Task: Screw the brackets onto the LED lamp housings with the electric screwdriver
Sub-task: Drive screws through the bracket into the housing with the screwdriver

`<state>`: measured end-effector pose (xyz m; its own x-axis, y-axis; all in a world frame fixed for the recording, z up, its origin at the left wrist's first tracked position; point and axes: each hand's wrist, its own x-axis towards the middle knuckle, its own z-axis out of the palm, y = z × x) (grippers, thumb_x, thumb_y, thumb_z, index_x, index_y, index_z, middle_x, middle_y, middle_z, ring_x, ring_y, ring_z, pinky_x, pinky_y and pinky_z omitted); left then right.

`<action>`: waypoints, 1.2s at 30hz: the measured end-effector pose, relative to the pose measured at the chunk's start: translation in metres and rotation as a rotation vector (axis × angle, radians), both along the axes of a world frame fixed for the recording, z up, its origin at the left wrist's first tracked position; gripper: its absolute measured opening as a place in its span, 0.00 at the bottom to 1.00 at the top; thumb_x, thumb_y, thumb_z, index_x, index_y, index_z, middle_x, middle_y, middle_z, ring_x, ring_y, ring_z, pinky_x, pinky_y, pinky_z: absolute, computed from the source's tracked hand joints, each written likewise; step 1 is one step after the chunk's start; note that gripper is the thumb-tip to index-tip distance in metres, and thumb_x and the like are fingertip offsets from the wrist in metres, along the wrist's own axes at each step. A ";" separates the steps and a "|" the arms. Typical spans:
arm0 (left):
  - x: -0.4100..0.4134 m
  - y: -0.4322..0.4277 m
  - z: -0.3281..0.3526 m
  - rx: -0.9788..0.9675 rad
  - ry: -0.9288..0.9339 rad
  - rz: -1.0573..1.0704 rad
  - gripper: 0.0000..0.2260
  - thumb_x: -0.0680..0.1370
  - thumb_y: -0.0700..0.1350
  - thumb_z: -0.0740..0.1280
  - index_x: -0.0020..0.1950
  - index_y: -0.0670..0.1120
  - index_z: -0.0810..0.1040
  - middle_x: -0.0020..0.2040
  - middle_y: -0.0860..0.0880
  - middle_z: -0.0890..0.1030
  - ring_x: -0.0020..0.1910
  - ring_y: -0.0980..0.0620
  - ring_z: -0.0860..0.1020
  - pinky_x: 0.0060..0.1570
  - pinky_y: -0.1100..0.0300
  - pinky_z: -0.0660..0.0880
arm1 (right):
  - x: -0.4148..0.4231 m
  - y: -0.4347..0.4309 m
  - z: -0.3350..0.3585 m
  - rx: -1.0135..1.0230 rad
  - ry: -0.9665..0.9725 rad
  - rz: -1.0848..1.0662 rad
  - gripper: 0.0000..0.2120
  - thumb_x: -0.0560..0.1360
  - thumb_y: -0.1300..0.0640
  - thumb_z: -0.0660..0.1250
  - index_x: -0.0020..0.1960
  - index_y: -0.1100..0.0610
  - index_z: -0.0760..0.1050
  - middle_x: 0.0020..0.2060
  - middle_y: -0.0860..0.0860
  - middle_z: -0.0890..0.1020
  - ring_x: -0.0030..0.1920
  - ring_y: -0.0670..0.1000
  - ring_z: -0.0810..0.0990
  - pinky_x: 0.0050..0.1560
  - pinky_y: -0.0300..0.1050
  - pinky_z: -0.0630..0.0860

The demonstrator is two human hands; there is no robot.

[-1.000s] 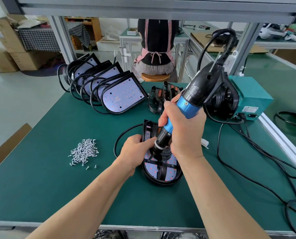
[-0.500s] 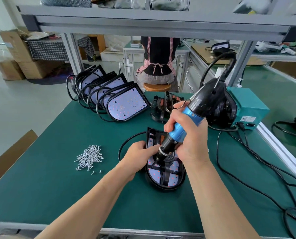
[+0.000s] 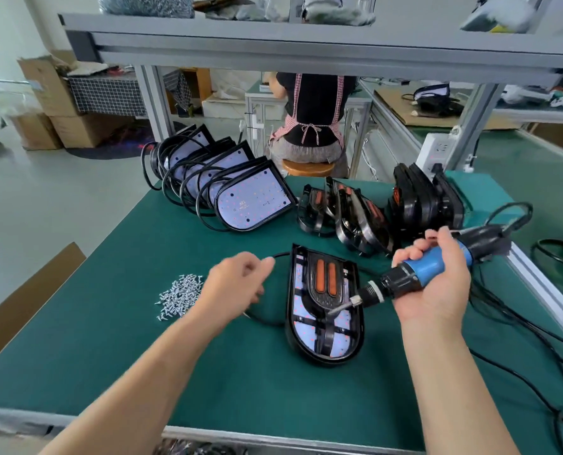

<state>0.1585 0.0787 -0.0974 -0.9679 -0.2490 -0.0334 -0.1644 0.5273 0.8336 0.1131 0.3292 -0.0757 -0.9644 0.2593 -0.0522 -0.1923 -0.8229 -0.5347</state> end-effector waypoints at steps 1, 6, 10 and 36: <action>0.003 -0.016 0.004 -0.079 -0.006 -0.013 0.10 0.77 0.51 0.69 0.39 0.49 0.79 0.30 0.53 0.82 0.27 0.57 0.76 0.30 0.65 0.72 | 0.000 0.003 -0.008 -0.021 -0.027 -0.009 0.07 0.80 0.55 0.68 0.45 0.56 0.73 0.35 0.48 0.73 0.30 0.44 0.71 0.35 0.37 0.73; 0.022 -0.079 0.019 -0.284 -0.202 -0.245 0.10 0.73 0.34 0.70 0.38 0.49 0.82 0.31 0.54 0.79 0.29 0.59 0.72 0.30 0.68 0.69 | -0.004 0.010 -0.034 -0.129 -0.087 -0.012 0.09 0.79 0.53 0.70 0.45 0.57 0.74 0.36 0.48 0.73 0.31 0.44 0.72 0.37 0.36 0.74; 0.031 -0.093 0.017 -0.373 -0.305 -0.364 0.11 0.72 0.34 0.70 0.40 0.51 0.82 0.39 0.49 0.82 0.32 0.60 0.74 0.35 0.66 0.71 | -0.007 0.011 -0.040 -0.184 -0.096 0.010 0.09 0.78 0.53 0.71 0.45 0.58 0.74 0.36 0.48 0.74 0.31 0.44 0.73 0.37 0.36 0.74; 0.035 -0.075 0.009 -0.363 -0.024 -0.286 0.14 0.75 0.36 0.70 0.37 0.55 0.78 0.37 0.50 0.82 0.33 0.60 0.75 0.34 0.68 0.72 | -0.001 0.012 -0.036 -0.252 -0.119 0.023 0.09 0.78 0.54 0.70 0.45 0.57 0.73 0.34 0.48 0.73 0.30 0.44 0.72 0.35 0.36 0.74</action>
